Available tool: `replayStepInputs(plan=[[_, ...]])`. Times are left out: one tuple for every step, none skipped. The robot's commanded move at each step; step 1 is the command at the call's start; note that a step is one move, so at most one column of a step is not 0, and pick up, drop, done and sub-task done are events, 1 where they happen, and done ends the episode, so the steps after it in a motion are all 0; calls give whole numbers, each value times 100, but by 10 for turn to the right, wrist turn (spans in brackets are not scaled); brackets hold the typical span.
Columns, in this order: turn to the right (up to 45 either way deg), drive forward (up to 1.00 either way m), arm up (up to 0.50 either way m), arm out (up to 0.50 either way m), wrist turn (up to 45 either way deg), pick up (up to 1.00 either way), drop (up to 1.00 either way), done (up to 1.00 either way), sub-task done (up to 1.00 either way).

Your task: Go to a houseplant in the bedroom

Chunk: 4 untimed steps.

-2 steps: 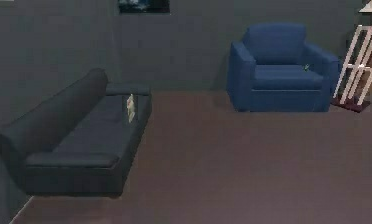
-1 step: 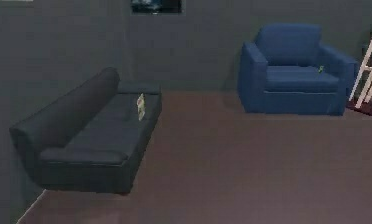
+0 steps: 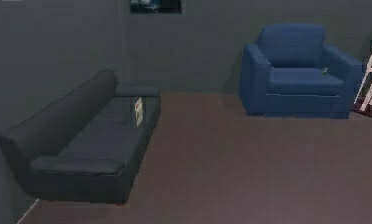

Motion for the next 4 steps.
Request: replayStepInputs(plan=[[-450, 0, 0, 0, 0, 0, 0, 0, 0], [-360, 0, 0, 0, 0, 0, 0, 0, 0], [0, 55, 0, 0, 0, 0, 0, 0, 0], [-450, 0, 0, 0, 0, 0, 0, 0, 0]])
